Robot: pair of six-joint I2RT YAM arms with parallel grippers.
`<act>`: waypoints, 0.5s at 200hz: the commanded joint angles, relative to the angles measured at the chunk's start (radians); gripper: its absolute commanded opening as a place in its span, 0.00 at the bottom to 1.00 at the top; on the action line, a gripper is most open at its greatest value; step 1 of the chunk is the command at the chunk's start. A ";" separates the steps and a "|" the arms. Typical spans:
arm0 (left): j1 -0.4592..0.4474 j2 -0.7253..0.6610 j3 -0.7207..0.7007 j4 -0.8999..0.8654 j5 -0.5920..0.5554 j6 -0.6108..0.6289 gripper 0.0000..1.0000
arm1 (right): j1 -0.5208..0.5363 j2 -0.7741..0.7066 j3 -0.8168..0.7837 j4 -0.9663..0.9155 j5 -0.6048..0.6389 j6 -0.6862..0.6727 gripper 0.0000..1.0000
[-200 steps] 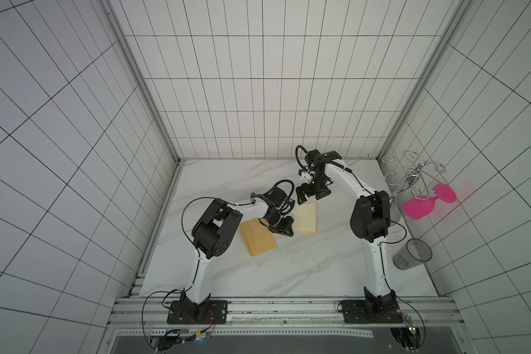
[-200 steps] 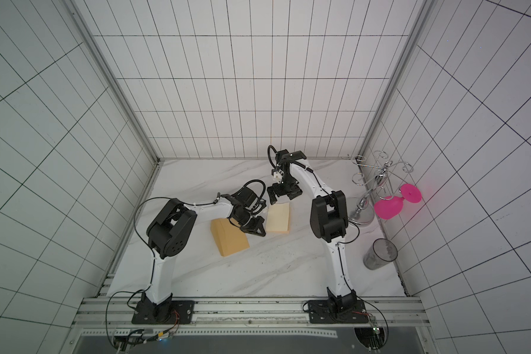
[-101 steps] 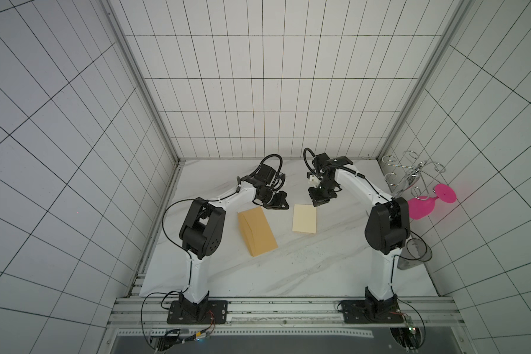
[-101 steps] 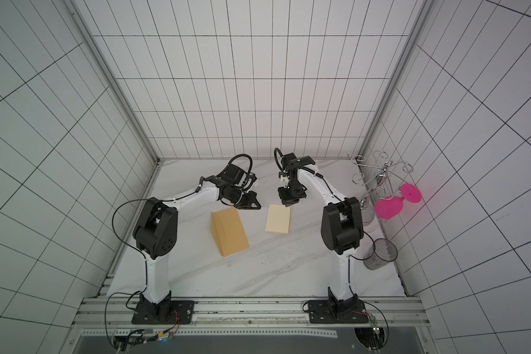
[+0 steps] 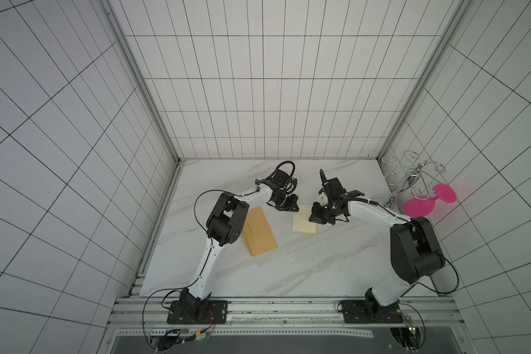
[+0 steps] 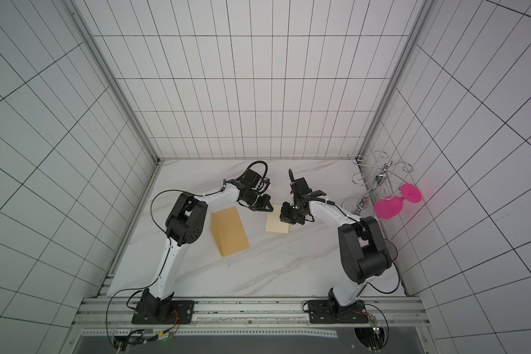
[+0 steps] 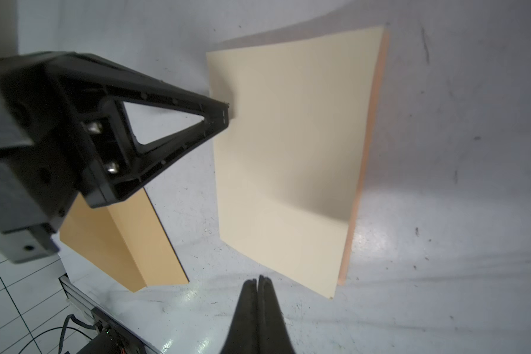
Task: Fold the letter paper in half and place it into the envelope
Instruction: Adjust the letter paper at the center of the board.
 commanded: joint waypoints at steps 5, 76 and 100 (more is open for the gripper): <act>-0.010 0.023 0.044 0.064 -0.009 -0.022 0.00 | -0.010 -0.001 -0.054 0.154 -0.012 0.115 0.00; 0.016 -0.007 -0.077 0.114 -0.004 -0.038 0.00 | -0.018 0.140 -0.069 0.124 -0.027 0.081 0.00; 0.036 -0.038 -0.123 0.121 -0.015 -0.034 0.00 | -0.028 0.169 -0.075 0.098 0.005 0.049 0.00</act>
